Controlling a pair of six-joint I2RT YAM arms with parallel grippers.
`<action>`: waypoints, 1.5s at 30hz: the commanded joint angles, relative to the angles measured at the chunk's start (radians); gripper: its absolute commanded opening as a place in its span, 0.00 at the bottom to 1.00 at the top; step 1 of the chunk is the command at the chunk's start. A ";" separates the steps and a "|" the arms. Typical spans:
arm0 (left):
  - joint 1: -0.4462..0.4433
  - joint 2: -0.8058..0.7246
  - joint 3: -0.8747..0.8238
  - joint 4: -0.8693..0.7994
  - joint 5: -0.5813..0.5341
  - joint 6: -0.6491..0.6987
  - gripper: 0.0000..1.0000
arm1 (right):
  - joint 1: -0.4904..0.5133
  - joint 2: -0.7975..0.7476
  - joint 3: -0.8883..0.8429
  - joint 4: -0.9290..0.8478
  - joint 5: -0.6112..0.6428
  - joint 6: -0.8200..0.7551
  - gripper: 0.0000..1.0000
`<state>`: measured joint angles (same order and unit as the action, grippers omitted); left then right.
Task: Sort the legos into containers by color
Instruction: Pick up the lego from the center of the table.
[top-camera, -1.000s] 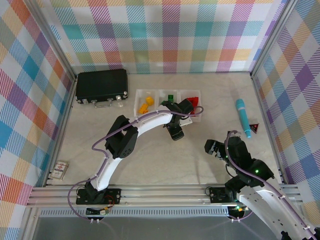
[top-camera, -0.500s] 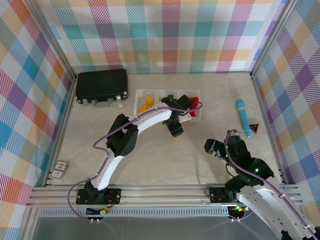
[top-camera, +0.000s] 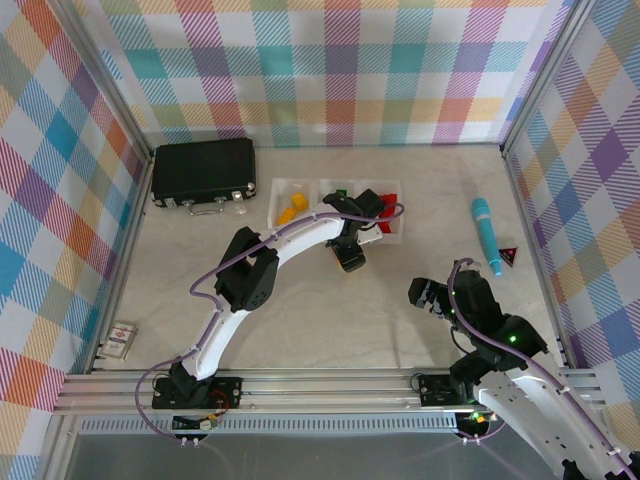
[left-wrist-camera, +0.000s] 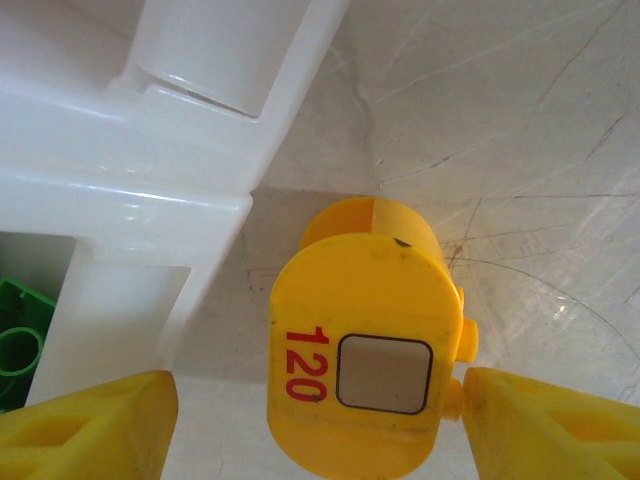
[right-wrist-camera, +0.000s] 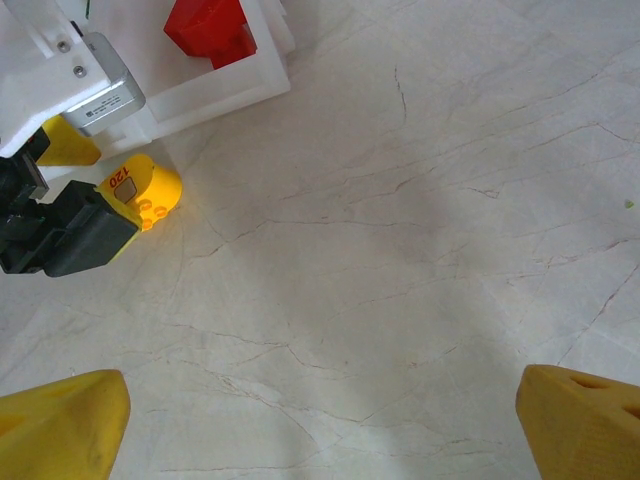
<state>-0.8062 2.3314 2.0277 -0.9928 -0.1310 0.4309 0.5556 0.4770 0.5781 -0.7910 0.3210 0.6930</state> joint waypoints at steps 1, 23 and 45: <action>0.004 0.017 -0.021 0.008 0.024 -0.014 0.74 | -0.001 0.005 0.033 -0.017 -0.007 0.002 0.99; -0.007 0.071 0.022 -0.006 0.052 -0.018 0.71 | -0.001 0.018 0.031 -0.014 -0.011 0.008 0.99; -0.011 -0.009 -0.031 0.026 0.115 -0.125 0.25 | -0.003 -0.026 0.028 -0.048 0.002 0.019 0.99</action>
<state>-0.8204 2.3756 2.0296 -0.9916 -0.0528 0.3473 0.5556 0.4652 0.5781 -0.8139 0.3141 0.6975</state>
